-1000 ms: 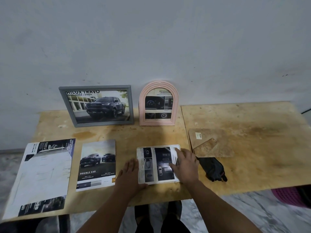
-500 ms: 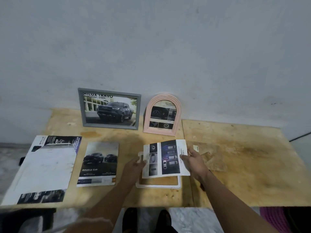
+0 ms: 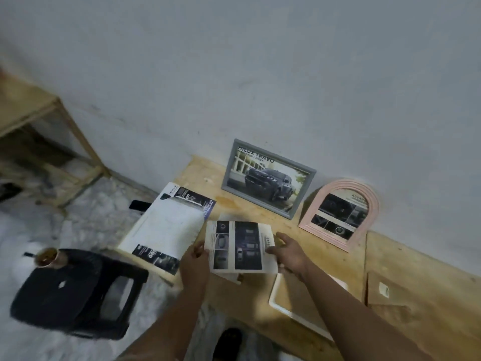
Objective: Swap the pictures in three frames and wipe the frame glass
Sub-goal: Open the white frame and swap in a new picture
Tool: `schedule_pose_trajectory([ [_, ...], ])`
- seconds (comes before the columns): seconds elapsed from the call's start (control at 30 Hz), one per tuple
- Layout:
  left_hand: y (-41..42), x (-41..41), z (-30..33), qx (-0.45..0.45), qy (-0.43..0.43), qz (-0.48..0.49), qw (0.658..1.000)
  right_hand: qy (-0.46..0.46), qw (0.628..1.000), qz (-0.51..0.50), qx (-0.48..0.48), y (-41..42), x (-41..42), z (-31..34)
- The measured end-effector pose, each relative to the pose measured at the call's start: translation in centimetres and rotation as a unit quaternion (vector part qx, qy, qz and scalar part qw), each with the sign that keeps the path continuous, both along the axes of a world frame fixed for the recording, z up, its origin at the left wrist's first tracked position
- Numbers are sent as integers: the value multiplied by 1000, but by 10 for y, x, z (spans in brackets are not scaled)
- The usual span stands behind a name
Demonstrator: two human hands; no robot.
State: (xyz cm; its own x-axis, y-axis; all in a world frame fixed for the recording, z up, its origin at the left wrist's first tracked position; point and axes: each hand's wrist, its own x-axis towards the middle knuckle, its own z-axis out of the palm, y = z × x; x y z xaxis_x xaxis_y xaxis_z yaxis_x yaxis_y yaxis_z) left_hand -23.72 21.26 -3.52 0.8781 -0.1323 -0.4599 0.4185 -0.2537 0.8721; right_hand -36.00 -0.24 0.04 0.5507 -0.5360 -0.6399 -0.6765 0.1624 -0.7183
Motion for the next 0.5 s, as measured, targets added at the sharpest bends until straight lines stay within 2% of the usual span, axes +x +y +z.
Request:
schedule_pose_trajectory([
  [0.1, 39, 26, -8, 40, -7, 74, 996, 15, 996, 86, -7, 25, 60, -5],
  [0.23, 79, 52, -32, 46, 25, 133, 990, -26, 977, 175, -119, 57, 131, -16],
  [0.4, 103, 73, -59, -46, 62, 197, 977, -37, 952, 225, -203, 82, 213, -54],
  [0.5, 106, 73, -67, -20, 72, 203, 976, -35, 937, 266, -224, 87, 241, -71],
])
